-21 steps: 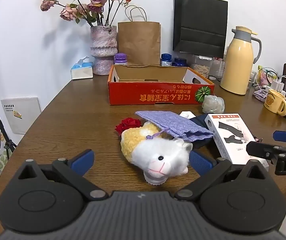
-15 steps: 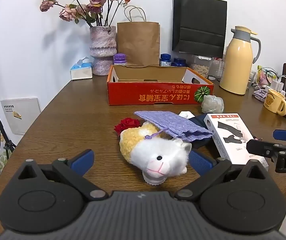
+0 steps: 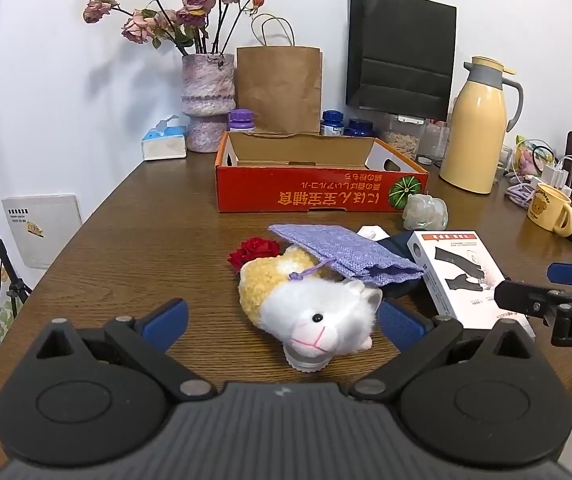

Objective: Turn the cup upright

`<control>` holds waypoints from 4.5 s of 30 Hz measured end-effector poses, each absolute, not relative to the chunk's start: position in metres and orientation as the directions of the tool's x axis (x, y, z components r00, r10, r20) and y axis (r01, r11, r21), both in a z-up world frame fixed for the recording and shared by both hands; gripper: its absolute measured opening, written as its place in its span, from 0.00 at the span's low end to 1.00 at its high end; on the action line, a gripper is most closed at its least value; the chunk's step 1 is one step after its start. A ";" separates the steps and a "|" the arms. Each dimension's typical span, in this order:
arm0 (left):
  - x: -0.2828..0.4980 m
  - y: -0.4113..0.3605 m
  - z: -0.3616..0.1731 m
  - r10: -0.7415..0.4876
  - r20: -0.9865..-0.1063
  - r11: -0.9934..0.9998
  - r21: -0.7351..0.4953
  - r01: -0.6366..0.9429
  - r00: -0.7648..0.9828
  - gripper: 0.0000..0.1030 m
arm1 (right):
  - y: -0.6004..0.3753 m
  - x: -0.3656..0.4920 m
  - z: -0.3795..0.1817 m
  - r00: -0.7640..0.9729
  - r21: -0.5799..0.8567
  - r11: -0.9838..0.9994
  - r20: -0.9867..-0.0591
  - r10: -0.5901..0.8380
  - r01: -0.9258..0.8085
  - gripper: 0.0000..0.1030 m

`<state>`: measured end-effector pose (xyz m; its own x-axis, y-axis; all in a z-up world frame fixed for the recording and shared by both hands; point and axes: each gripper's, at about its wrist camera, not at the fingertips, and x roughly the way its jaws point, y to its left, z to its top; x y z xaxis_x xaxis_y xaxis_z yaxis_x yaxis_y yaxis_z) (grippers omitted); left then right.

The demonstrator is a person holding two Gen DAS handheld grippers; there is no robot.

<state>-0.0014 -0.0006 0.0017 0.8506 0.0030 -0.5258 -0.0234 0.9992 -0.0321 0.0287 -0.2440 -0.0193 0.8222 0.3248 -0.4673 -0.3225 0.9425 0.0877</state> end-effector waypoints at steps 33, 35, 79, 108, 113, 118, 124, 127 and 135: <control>-0.005 -0.003 -0.003 0.000 -0.500 0.999 -0.047 -0.027 0.866 1.00 | -0.240 0.029 -0.028 0.819 0.087 0.943 -0.474 0.322 -0.321 1.00; -0.005 -0.003 -0.003 0.001 -0.501 0.999 -0.044 -0.026 0.866 1.00 | -0.240 0.029 -0.028 0.819 0.087 0.943 -0.474 0.322 -0.321 1.00; -0.005 -0.003 -0.004 0.000 -0.502 0.999 -0.047 -0.027 0.865 1.00 | -0.240 0.030 -0.028 0.818 0.086 0.943 -0.477 0.321 -0.320 1.00; 0.019 0.003 -0.009 0.004 -0.532 0.997 -0.068 -0.047 0.847 1.00 | -0.234 0.068 -0.040 0.784 0.067 0.955 -0.555 0.278 -0.291 1.00; 0.025 0.003 -0.009 0.006 -0.541 0.997 -0.065 -0.049 0.841 1.00 | -0.227 0.083 -0.046 0.774 0.045 0.960 -0.582 0.249 -0.275 1.00; 0.028 0.001 -0.010 0.005 -0.548 0.997 -0.064 -0.047 0.836 1.00 | -0.222 0.093 -0.053 0.762 0.032 0.964 -0.605 0.229 -0.264 1.00; 0.033 -0.003 -0.010 0.002 -0.559 0.997 -0.065 -0.046 0.829 1.00 | -0.219 0.101 -0.062 0.755 0.020 0.965 -0.619 0.216 -0.260 1.00; 0.035 -0.006 -0.010 -0.001 -0.563 0.997 -0.062 -0.041 0.827 1.00 | -0.219 0.104 -0.065 0.751 0.022 0.966 -0.625 0.213 -0.256 0.98; 0.044 -0.013 -0.016 0.018 -0.589 0.997 -0.055 -0.063 0.808 1.00 | -0.231 0.106 -0.067 0.749 0.064 0.957 -0.609 0.261 -0.282 0.94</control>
<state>0.0445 -0.0126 -0.0159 0.8078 0.0180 -0.5891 -0.0626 0.9965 -0.0553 0.1064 -0.2308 -0.0665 0.7492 0.2611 -0.6087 -0.2817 0.9574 0.0639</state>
